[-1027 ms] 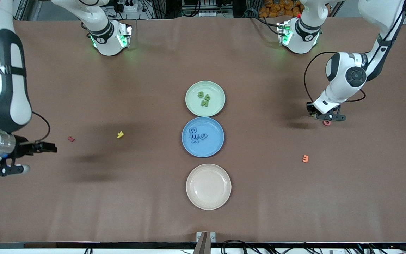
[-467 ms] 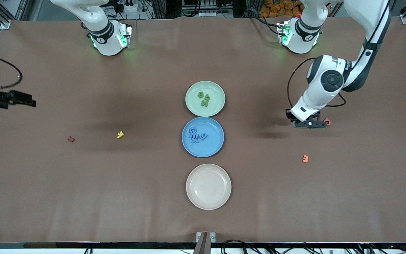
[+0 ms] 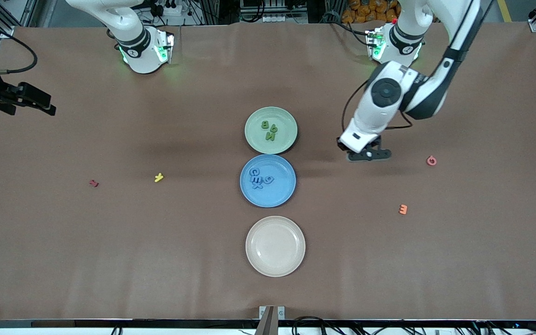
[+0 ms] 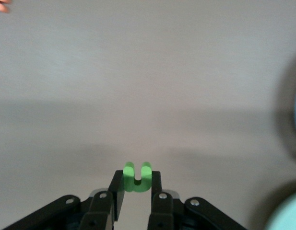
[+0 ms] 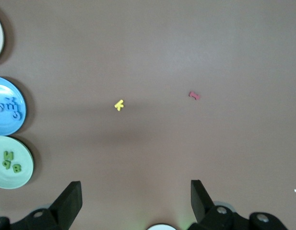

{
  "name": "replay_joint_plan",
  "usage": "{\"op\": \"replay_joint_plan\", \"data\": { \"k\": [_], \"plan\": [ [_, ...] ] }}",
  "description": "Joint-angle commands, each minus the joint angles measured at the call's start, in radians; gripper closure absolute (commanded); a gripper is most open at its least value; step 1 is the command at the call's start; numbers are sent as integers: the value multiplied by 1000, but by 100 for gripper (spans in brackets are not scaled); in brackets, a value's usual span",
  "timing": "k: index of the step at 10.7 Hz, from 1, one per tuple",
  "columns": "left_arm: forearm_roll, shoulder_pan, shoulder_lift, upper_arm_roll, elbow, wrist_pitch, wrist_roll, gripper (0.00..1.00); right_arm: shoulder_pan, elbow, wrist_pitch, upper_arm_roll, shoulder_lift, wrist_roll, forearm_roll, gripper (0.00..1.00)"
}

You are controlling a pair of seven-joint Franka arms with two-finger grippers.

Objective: Sort letters by color into matching plates
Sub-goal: 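Carry the green U over the green plate with the left gripper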

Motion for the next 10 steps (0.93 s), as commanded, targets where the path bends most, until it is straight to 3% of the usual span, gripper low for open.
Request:
{"op": "replay_joint_plan", "data": {
  "k": [1,4,10],
  "plan": [
    [-27,-115,59,-26,108,-31,-185,100,-4,-67,132,9,-23,62,-14,0],
    [-25,-156,126,-103,168,-31,-326,100,-7,-46,149,3,-14,106,-20,0],
    [-13,-340,280,-95,309,-31,-567,100,-16,-7,145,0,1,131,-24,0]
  ]
}}
